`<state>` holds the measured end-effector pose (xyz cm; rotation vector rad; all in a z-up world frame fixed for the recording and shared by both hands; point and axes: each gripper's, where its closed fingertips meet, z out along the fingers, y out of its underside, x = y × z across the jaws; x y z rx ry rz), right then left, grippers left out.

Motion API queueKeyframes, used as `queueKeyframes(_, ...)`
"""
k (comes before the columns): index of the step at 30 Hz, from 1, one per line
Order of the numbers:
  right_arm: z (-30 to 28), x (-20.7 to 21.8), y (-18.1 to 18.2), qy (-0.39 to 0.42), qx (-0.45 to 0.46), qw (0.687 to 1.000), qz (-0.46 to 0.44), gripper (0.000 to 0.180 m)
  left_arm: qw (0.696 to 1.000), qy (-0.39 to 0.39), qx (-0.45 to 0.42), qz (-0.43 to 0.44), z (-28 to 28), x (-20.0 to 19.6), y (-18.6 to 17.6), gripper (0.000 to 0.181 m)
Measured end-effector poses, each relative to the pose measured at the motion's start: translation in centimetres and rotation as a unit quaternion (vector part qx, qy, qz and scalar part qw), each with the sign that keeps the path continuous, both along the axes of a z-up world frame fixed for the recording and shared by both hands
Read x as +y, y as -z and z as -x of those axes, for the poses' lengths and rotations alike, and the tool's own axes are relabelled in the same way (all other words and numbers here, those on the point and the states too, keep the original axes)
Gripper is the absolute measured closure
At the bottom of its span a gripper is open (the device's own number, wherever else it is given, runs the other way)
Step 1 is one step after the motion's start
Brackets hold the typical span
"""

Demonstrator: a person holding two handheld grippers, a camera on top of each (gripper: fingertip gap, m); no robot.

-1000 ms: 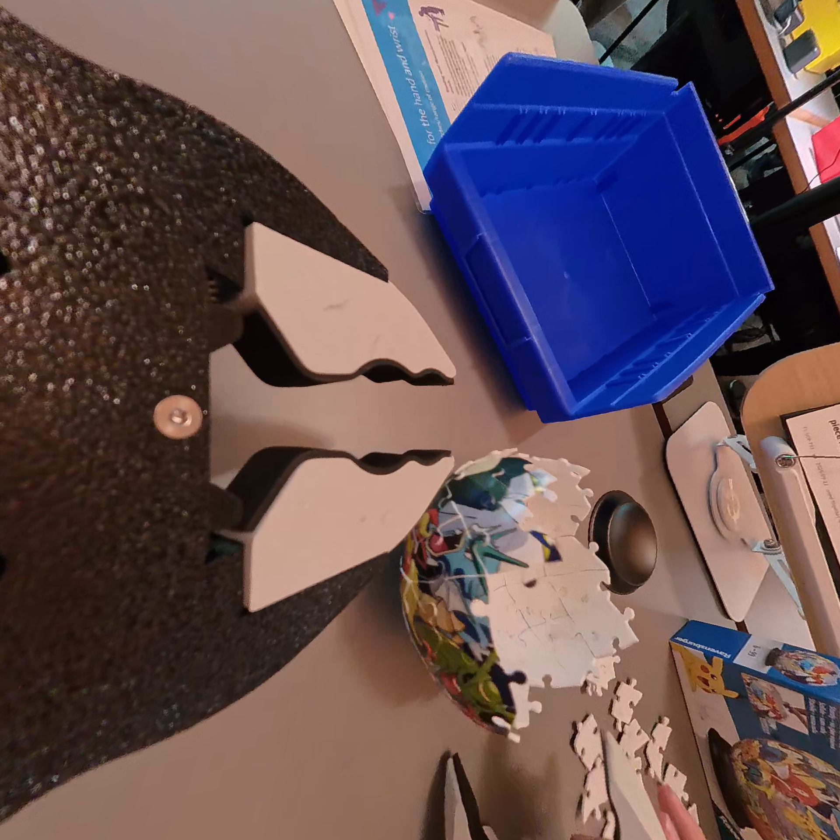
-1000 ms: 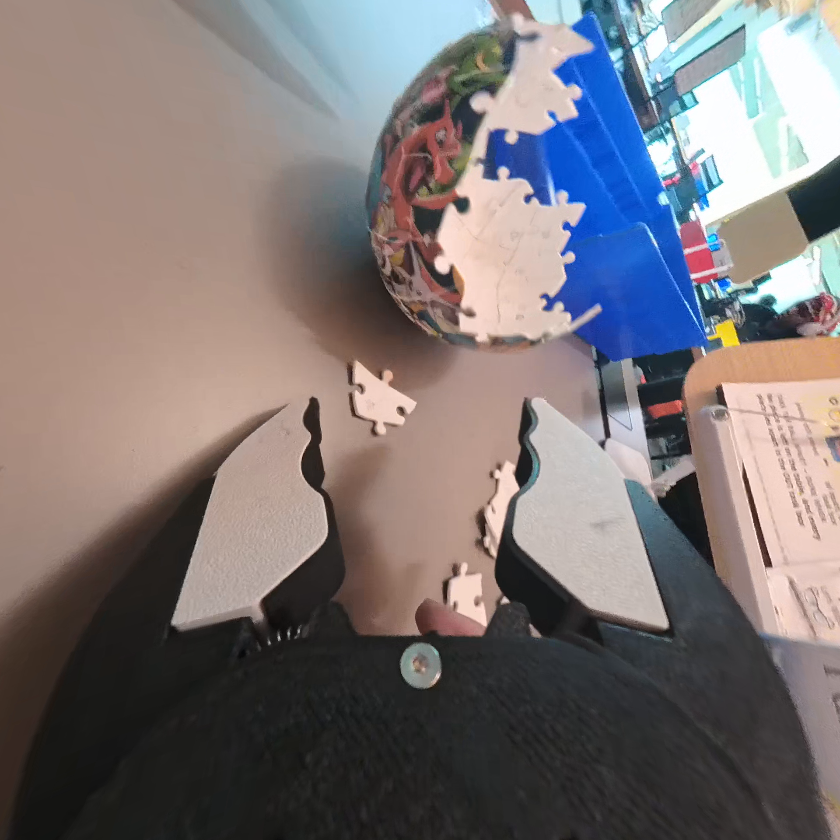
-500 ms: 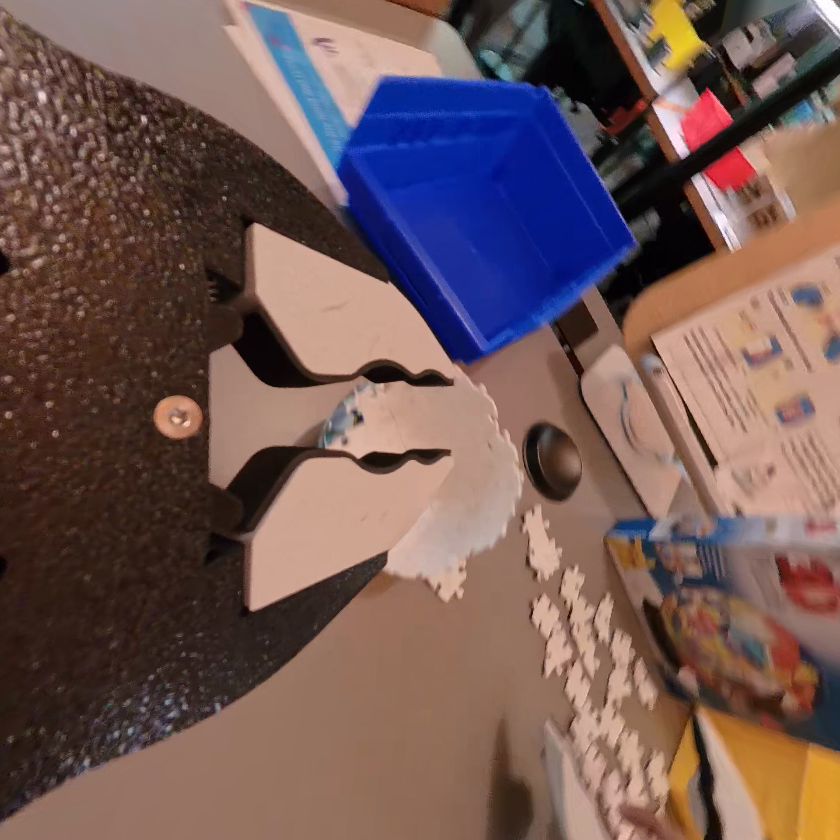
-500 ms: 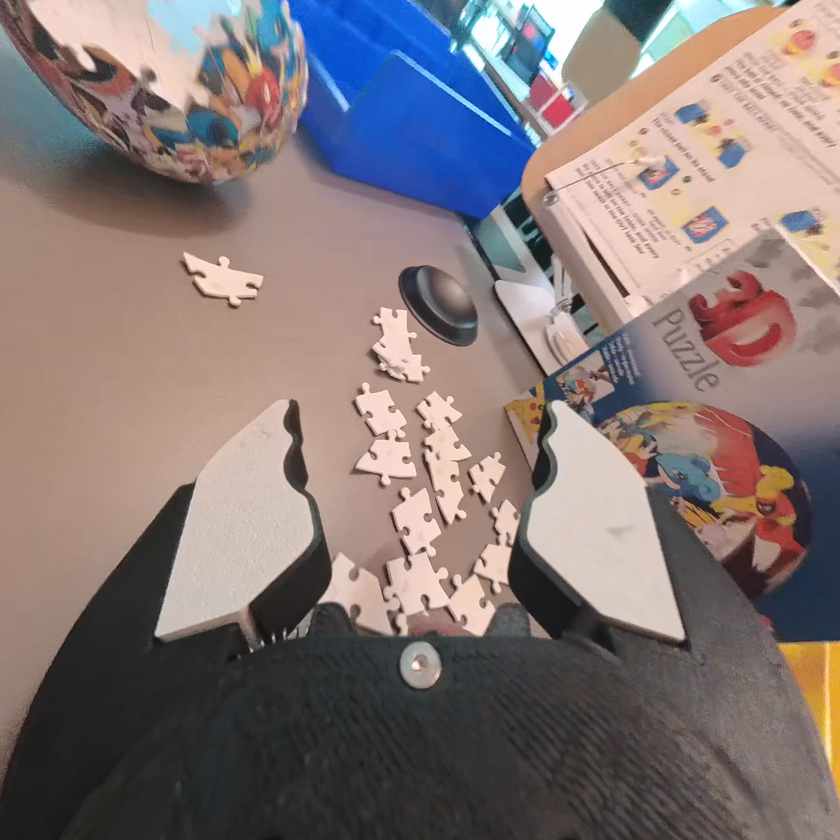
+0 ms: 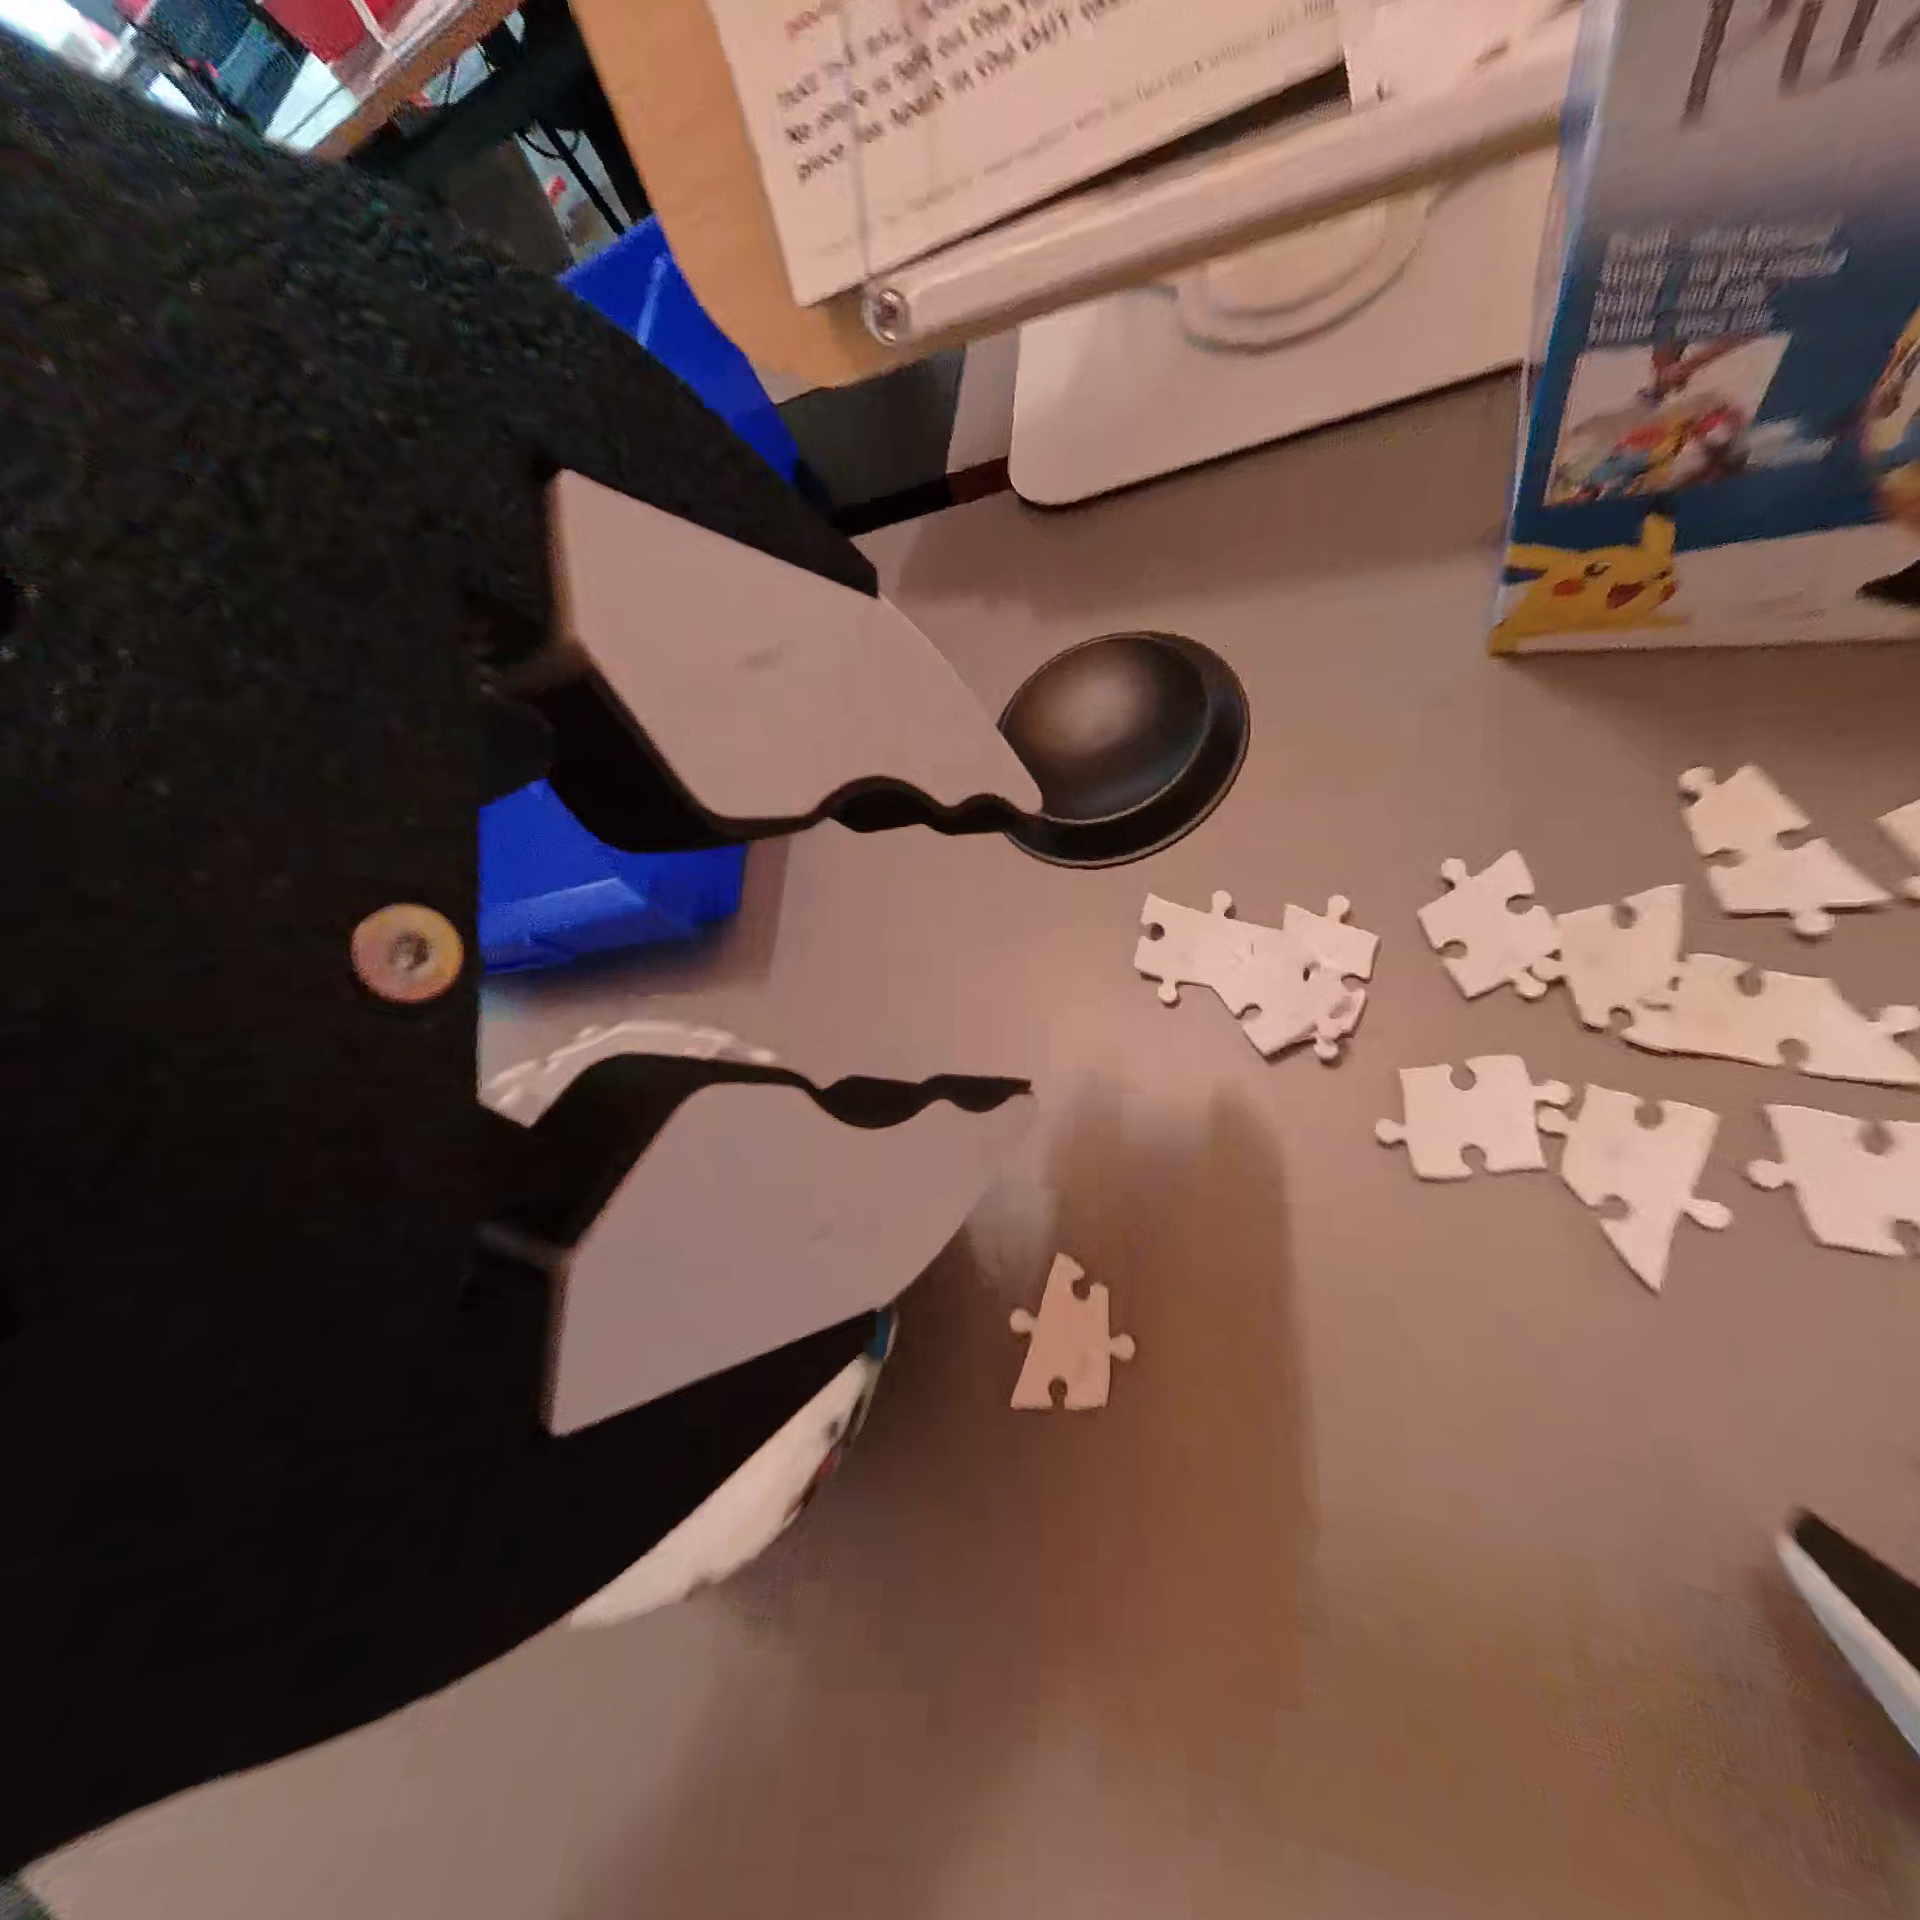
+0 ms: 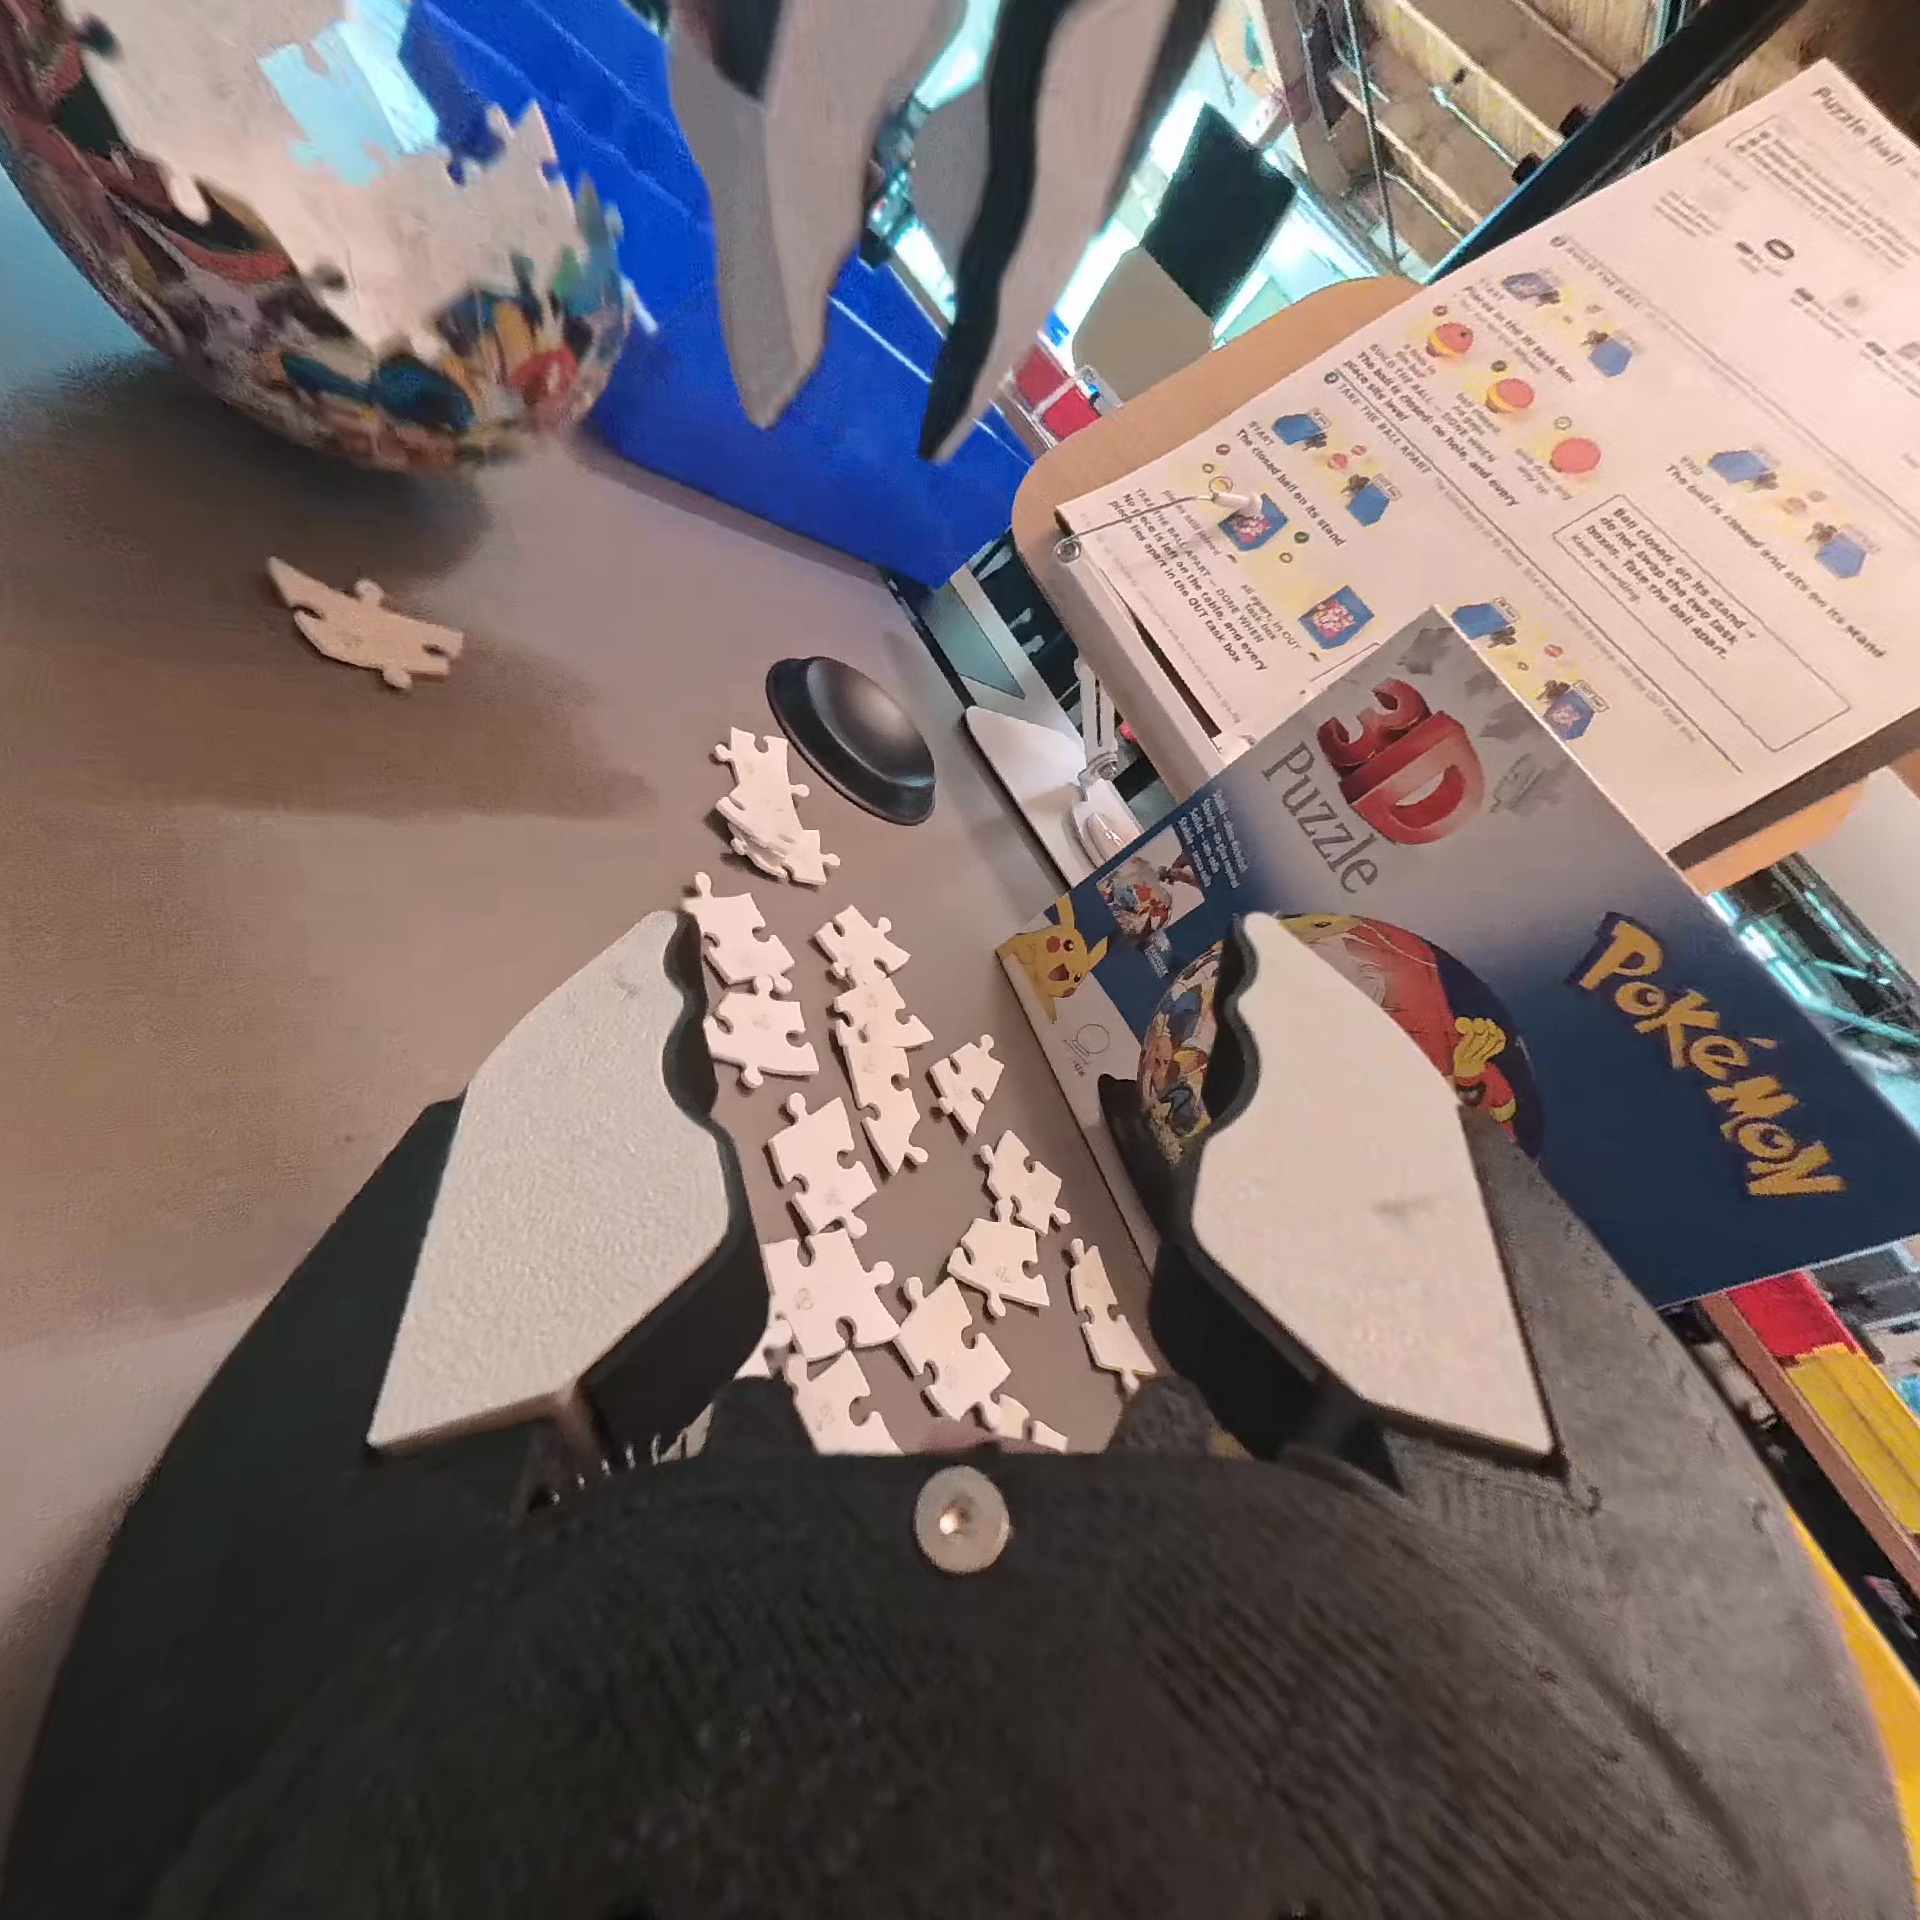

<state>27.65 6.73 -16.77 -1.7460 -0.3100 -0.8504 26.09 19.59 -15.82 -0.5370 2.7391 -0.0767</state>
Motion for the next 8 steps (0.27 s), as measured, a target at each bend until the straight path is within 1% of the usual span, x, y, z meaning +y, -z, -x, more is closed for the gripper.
queueKeyframes(1, -0.1, -0.1, 0.1, 0.003, -0.010, 1.000, 0.009, 0.087, 1.000, 0.004, 0.022, -0.006, -0.5, -0.1, 0.9, 0.138)
queueKeyframes(3, -0.4, -0.3, 0.0, 0.009, -0.024, 1.000, 0.016, 0.086, 0.998, 0.017, 0.054, -0.015, -1.4, -0.5, 2.7, 0.137)
queueKeyframes(6, -0.1, -0.4, -0.4, 0.000, -0.011, 1.000, 0.002, 0.087, 0.995, 0.029, 0.087, -0.029, -2.3, -0.8, 5.3, 0.135)
queueKeyframes(8, 0.3, -0.3, -0.2, -0.009, -0.003, 1.000, 0.005, 0.089, 0.993, 0.039, 0.096, -0.049, -2.9, -0.4, 6.4, 0.136)
